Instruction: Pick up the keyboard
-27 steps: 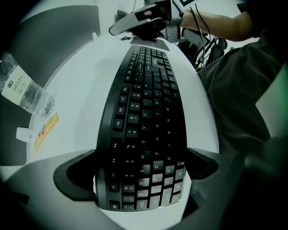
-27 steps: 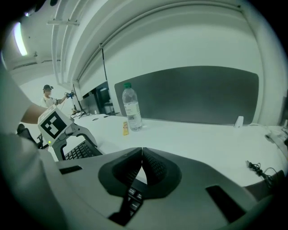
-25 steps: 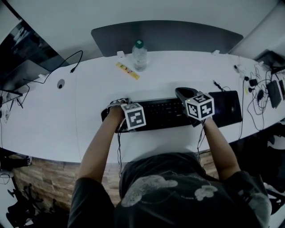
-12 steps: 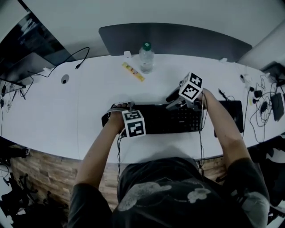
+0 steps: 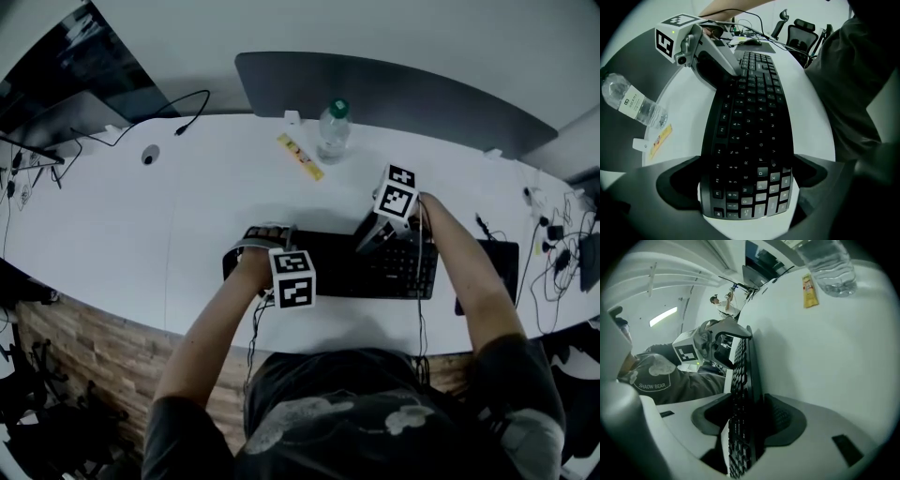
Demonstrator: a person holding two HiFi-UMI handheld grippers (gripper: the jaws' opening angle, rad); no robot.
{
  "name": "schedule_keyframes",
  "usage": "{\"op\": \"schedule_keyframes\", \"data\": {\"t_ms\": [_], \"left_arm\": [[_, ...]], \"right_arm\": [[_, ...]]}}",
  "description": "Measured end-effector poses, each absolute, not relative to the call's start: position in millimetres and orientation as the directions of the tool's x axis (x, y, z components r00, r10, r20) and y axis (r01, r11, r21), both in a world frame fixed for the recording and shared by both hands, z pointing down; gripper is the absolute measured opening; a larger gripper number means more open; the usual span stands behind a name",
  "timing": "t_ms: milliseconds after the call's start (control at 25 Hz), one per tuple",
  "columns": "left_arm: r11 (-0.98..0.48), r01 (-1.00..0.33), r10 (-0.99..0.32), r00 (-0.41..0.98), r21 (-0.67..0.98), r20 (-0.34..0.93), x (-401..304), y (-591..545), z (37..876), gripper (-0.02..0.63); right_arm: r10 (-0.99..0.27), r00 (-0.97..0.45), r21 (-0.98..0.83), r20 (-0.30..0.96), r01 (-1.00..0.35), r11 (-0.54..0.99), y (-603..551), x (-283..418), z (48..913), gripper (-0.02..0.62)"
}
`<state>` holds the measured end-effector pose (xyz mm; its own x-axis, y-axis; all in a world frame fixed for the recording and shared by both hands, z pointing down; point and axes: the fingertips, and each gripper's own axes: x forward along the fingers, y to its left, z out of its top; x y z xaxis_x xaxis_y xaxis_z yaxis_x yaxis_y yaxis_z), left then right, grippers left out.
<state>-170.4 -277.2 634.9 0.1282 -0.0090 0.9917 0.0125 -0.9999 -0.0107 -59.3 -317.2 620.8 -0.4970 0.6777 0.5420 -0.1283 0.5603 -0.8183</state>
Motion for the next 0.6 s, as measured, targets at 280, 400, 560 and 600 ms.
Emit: {"op": "schedule_keyframes", "data": {"t_ms": [280,400,560,600], "left_arm": [[-0.996,0.020,-0.089,0.131,-0.093,0.987,-171,-276,628,0.588],[-0.995,0.024,-0.094,0.121,-0.097,0.988,-173,-274,630,0.588],[-0.993,0.028,-0.106,0.122,-0.111,0.987,-176,-272,628,0.586],[-0.992,0.028,-0.118,0.125,-0.123,0.985,-176,-272,626,0.588]], "right_arm": [[0.752,-0.433,-0.854,0.497,-0.092,0.511,-295,-74,620,0.187],[0.784,-0.370,-0.862,0.498,-0.112,0.495,-287,-77,624,0.138],[0.802,-0.380,-0.883,0.462,-0.116,0.454,-283,-79,621,0.109],[0.798,-0.393,-0.886,0.456,-0.119,0.448,-283,-79,619,0.104]]}}
